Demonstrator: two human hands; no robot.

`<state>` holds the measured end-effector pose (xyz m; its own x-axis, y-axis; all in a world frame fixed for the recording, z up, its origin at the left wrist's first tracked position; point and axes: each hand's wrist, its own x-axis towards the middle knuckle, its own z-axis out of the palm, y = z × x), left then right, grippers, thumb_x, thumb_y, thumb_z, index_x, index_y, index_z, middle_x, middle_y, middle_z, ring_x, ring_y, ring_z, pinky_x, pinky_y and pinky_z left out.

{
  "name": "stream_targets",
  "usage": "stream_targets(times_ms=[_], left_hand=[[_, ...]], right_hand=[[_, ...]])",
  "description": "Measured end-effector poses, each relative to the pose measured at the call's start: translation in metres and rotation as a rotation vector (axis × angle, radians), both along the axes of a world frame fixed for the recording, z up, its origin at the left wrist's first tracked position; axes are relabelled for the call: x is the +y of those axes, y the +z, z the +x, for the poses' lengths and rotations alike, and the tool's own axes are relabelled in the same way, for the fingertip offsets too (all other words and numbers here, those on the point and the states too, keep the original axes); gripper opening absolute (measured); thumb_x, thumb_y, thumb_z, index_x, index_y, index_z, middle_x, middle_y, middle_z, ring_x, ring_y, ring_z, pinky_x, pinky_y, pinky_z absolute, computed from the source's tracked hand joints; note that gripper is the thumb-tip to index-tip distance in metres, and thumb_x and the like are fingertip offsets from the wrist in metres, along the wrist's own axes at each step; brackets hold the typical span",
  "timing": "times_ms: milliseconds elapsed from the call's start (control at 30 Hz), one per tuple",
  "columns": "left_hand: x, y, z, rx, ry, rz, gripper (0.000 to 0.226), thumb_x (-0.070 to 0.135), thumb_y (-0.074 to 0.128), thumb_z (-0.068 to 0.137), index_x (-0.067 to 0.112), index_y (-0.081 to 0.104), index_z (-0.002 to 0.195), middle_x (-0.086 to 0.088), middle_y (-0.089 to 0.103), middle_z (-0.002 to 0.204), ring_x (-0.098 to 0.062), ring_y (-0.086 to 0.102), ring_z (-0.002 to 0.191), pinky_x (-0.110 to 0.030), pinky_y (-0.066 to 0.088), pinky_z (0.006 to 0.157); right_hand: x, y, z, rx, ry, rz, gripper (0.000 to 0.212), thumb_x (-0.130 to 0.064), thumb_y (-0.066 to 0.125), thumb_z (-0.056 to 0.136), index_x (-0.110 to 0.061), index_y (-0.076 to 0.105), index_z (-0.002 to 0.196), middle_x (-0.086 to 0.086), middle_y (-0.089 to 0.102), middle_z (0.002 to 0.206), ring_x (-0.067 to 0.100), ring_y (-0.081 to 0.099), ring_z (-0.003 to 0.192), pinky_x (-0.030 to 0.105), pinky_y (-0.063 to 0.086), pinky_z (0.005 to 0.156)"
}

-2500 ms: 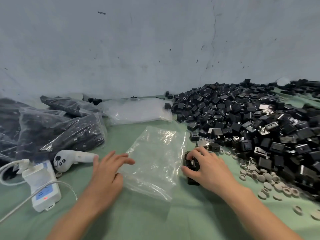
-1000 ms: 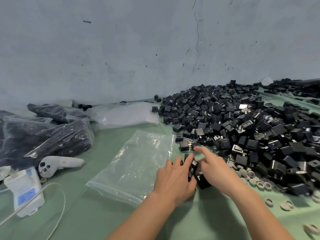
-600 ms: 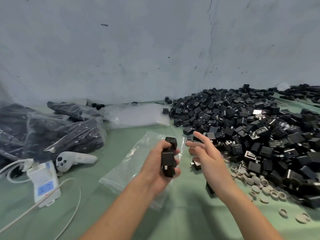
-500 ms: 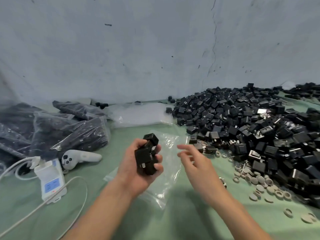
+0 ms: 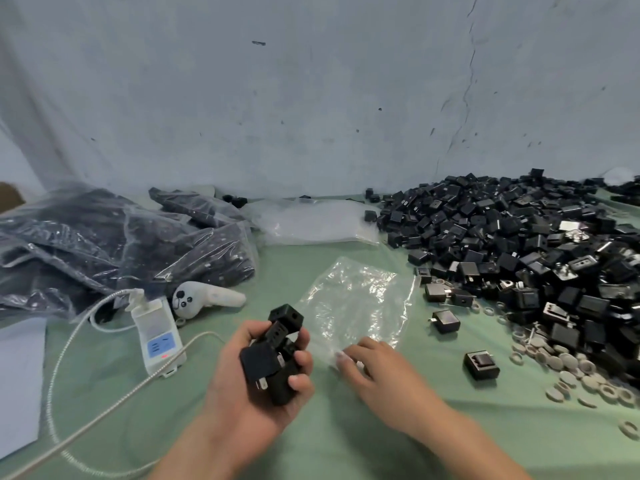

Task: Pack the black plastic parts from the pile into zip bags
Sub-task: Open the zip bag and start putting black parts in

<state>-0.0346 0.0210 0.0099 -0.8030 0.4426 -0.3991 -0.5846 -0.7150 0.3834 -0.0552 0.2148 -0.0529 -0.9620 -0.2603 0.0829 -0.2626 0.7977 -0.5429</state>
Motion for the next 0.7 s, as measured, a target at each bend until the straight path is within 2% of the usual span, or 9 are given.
stream_targets(times_ms=[100, 167, 233, 333, 400, 467, 533, 700], left_hand=[[0.008, 0.0, 0.006, -0.011, -0.058, 0.046, 0.033, 0.021, 0.068, 0.066, 0.002, 0.073, 0.092, -0.007, 0.065, 0.1, -0.02, 0.055, 0.066, -0.027, 0.043, 0.045], [0.013, 0.001, 0.009, -0.019, -0.07, 0.048, 0.032, 0.023, 0.066, 0.07, 0.001, 0.072, 0.093, -0.007, 0.065, 0.1, -0.019, 0.055, 0.067, -0.026, 0.044, 0.046], [0.016, 0.002, 0.011, -0.035, -0.06, 0.028, 0.031, 0.023, 0.065, 0.071, 0.0, 0.071, 0.092, -0.008, 0.064, 0.097, -0.019, 0.055, 0.065, -0.025, 0.044, 0.046], [0.021, 0.003, 0.013, -0.062, -0.04, 0.014, 0.033, 0.021, 0.067, 0.067, 0.001, 0.067, 0.094, -0.009, 0.063, 0.093, -0.019, 0.054, 0.064, -0.024, 0.045, 0.044], [0.023, 0.002, 0.014, -0.073, -0.023, 0.016, 0.035, 0.021, 0.067, 0.067, 0.002, 0.067, 0.097, -0.009, 0.063, 0.094, -0.02, 0.054, 0.065, -0.024, 0.045, 0.044], [0.023, -0.001, 0.014, -0.081, -0.024, 0.04, 0.035, 0.023, 0.066, 0.07, 0.003, 0.067, 0.099, -0.009, 0.062, 0.095, -0.02, 0.054, 0.067, -0.025, 0.045, 0.045], [0.023, -0.004, 0.013, -0.075, -0.018, 0.057, 0.036, 0.024, 0.065, 0.071, 0.003, 0.068, 0.099, -0.009, 0.063, 0.094, -0.02, 0.055, 0.066, -0.025, 0.045, 0.047], [0.023, -0.017, 0.009, -0.111, 0.007, -0.029, 0.031, 0.024, 0.065, 0.064, 0.001, 0.072, 0.084, -0.008, 0.064, 0.084, -0.02, 0.056, 0.063, -0.026, 0.047, 0.046]], right_hand=[[-0.008, 0.001, 0.004, -0.084, -0.025, -0.077, 0.04, -0.042, 0.032, 0.105, -0.018, 0.053, 0.081, -0.001, 0.052, 0.089, 0.021, 0.052, 0.092, 0.042, 0.042, 0.088], [-0.013, 0.001, 0.006, -0.126, -0.023, -0.137, 0.034, -0.038, 0.036, 0.104, -0.021, 0.054, 0.081, -0.004, 0.052, 0.091, 0.016, 0.053, 0.09, 0.037, 0.043, 0.086], [-0.016, 0.002, 0.009, -0.145, -0.024, -0.187, 0.02, -0.034, 0.043, 0.1, -0.033, 0.054, 0.084, -0.009, 0.054, 0.092, 0.008, 0.052, 0.084, 0.027, 0.043, 0.078], [-0.016, 0.007, 0.012, -0.18, -0.03, -0.242, 0.008, -0.043, 0.058, 0.093, -0.037, 0.058, 0.088, -0.007, 0.059, 0.082, 0.001, 0.048, 0.062, 0.024, 0.041, 0.062], [-0.016, 0.011, 0.015, -0.227, -0.031, -0.213, 0.019, -0.052, 0.062, 0.088, -0.036, 0.054, 0.082, -0.005, 0.059, 0.075, 0.004, 0.046, 0.055, 0.026, 0.04, 0.058], [-0.019, 0.011, 0.018, -0.193, -0.029, -0.067, 0.032, -0.06, 0.057, 0.088, -0.033, 0.043, 0.075, -0.007, 0.054, 0.073, 0.009, 0.047, 0.062, 0.029, 0.038, 0.06], [-0.024, 0.008, 0.021, -0.1, -0.068, 0.004, 0.037, -0.06, 0.051, 0.09, -0.031, 0.035, 0.076, -0.007, 0.05, 0.073, 0.013, 0.045, 0.066, 0.028, 0.035, 0.057], [-0.025, 0.007, 0.02, 0.045, -0.286, -0.247, 0.022, -0.039, 0.048, 0.096, -0.03, 0.035, 0.081, -0.003, 0.056, 0.066, 0.009, 0.048, 0.059, 0.026, 0.039, 0.058]])
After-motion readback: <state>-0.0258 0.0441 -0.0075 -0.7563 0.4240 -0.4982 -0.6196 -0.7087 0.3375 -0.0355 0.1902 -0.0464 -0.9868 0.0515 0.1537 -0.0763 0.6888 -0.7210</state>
